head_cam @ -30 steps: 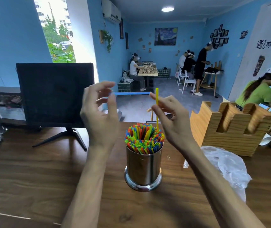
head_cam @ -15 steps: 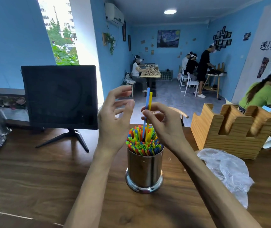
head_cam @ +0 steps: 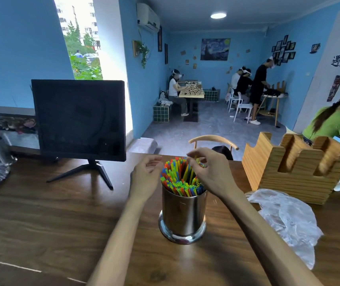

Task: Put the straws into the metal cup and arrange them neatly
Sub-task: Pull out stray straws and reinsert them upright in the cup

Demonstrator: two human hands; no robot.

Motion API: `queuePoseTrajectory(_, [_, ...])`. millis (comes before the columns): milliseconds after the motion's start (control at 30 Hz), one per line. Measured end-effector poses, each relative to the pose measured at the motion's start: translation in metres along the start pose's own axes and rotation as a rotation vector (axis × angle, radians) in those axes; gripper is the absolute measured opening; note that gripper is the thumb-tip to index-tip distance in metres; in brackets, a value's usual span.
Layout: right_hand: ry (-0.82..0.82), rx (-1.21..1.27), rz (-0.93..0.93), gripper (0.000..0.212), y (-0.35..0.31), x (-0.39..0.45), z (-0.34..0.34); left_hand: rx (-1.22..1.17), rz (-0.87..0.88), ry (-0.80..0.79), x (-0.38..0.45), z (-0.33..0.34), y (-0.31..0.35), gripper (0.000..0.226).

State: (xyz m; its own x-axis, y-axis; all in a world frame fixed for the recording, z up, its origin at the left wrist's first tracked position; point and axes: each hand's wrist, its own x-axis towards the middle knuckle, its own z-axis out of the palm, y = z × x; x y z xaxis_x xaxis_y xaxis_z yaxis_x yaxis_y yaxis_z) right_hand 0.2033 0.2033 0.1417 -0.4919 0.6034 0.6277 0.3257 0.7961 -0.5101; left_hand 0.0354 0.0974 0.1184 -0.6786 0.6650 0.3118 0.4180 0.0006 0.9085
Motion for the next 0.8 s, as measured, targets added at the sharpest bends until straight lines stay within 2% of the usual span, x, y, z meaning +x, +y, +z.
queuePoseTrajectory(100, [-0.093, -0.094, 0.033, 0.016, 0.003, -0.002, 0.0, 0.05, 0.042, -0.009, 0.011, 0.003, 0.011, 0.023])
queuePoseTrajectory(200, [-0.144, -0.063, 0.042, 0.021, 0.0, -0.005, -0.002, 0.161, 0.096, -0.086, 0.029, 0.013, 0.023, 0.029])
queuePoseTrajectory(333, [-0.12, 0.017, 0.085, 0.026, -0.002, -0.01, -0.002, 0.29, 0.092, -0.281, 0.046, 0.022, 0.031, 0.028])
queuePoseTrajectory(433, [-0.118, -0.003, 0.119, 0.026, 0.0, -0.011, -0.002, 0.391, 0.095, -0.341, 0.057, 0.022, 0.032, 0.024])
queuePoseTrajectory(633, [-0.116, -0.019, 0.146, 0.026, 0.002, -0.014, -0.004, 0.453, 0.141, -0.409, 0.069, 0.02, 0.036, 0.024])
queuePoseTrajectory(800, [-0.104, -0.007, 0.178, 0.03, -0.004, -0.017, -0.007, 0.382, 0.185, -0.419, 0.078, 0.012, 0.037, 0.021])
